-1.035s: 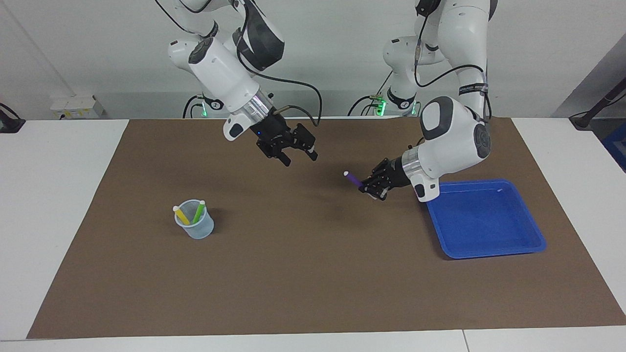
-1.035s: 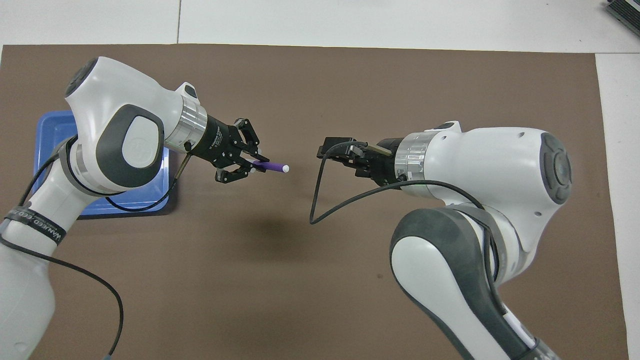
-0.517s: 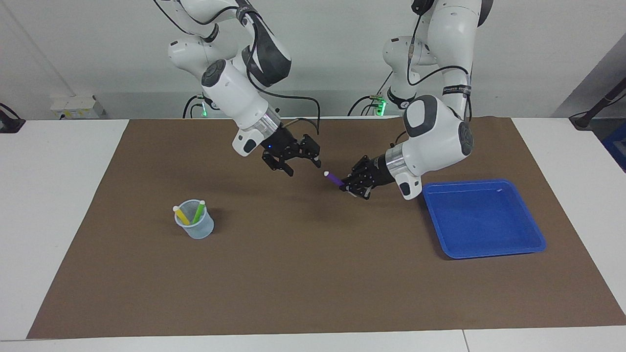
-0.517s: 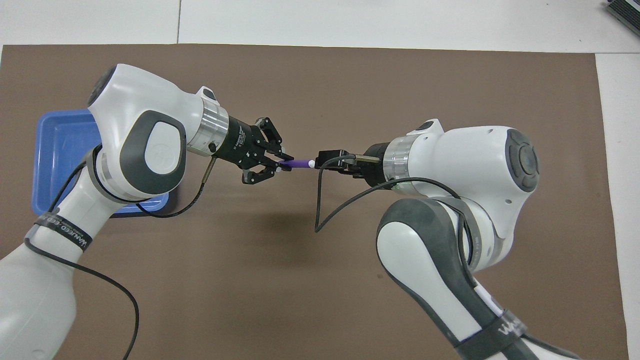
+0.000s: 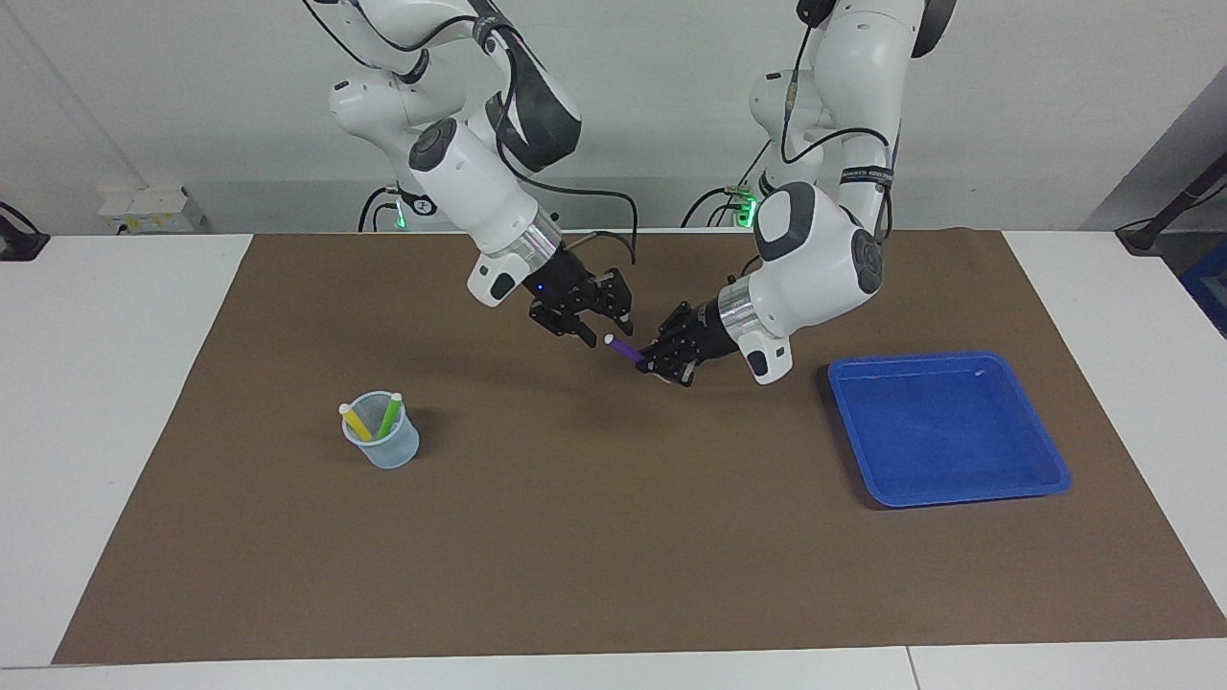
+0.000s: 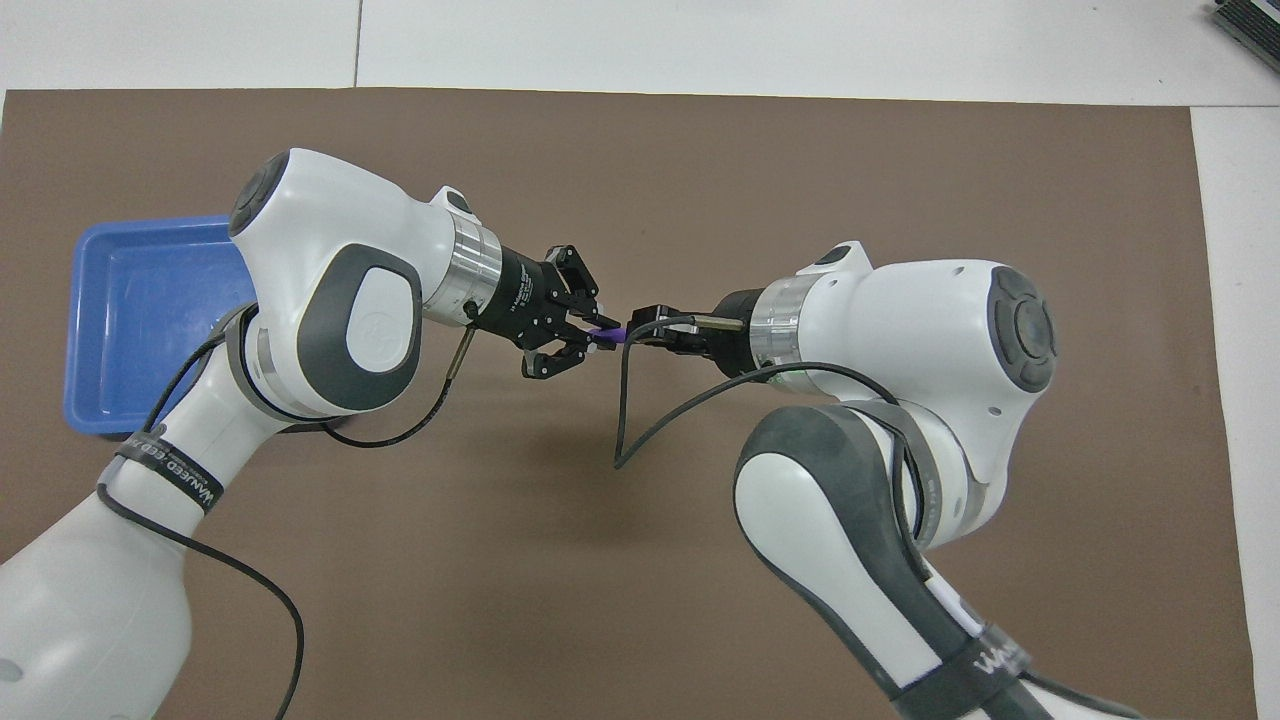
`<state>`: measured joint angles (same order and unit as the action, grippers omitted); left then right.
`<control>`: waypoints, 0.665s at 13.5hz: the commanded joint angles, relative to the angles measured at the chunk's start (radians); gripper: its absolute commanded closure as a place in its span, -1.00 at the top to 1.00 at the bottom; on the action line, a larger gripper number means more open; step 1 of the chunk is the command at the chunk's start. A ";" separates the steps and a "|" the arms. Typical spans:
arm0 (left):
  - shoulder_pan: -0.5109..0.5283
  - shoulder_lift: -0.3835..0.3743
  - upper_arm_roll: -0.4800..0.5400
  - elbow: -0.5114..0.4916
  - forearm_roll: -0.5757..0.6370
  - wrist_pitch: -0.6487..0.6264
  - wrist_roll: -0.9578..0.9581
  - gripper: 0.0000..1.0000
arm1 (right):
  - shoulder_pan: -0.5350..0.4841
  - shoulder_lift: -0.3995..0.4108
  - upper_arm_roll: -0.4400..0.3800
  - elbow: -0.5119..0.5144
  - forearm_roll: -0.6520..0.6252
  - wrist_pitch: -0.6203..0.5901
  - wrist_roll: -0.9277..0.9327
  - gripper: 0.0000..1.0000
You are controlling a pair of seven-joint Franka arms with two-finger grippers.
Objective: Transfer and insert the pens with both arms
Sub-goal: 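Close the right gripper on the purple pen's free end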
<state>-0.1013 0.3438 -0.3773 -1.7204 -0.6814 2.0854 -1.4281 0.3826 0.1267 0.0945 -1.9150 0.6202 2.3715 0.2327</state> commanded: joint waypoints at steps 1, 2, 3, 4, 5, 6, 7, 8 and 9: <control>-0.009 -0.032 0.011 -0.034 -0.023 0.019 -0.008 -1.00 | -0.005 0.010 -0.001 0.007 0.024 0.015 -0.027 0.11; -0.009 -0.032 0.011 -0.034 -0.023 0.018 -0.008 -1.00 | -0.004 0.013 -0.001 0.008 0.024 0.018 -0.027 0.10; -0.008 -0.032 0.011 -0.034 -0.023 0.016 -0.009 -1.00 | -0.004 0.017 0.001 0.010 0.026 0.021 -0.027 0.10; -0.009 -0.032 0.011 -0.034 -0.023 0.016 -0.009 -1.00 | -0.004 0.028 0.001 0.019 0.026 0.021 -0.027 0.10; -0.011 -0.032 0.011 -0.033 -0.023 0.018 -0.009 -1.00 | -0.005 0.033 0.001 0.024 0.026 0.021 -0.027 0.10; -0.011 -0.032 0.011 -0.033 -0.023 0.018 -0.009 -1.00 | -0.004 0.037 -0.001 0.024 0.026 0.028 -0.026 0.10; -0.011 -0.032 0.011 -0.030 -0.023 0.018 -0.011 -1.00 | -0.002 0.040 0.001 0.024 0.027 0.043 -0.024 0.07; -0.012 -0.032 0.011 -0.030 -0.023 0.018 -0.017 -1.00 | -0.001 0.045 0.001 0.024 0.027 0.046 -0.024 0.01; -0.018 -0.032 0.011 -0.030 -0.023 0.021 -0.021 -1.00 | -0.001 0.047 0.001 0.024 0.027 0.048 -0.024 -0.05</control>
<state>-0.1016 0.3436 -0.3783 -1.7204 -0.6821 2.0859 -1.4314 0.3824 0.1535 0.0930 -1.9090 0.6202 2.4028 0.2327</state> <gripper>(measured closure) 0.824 0.480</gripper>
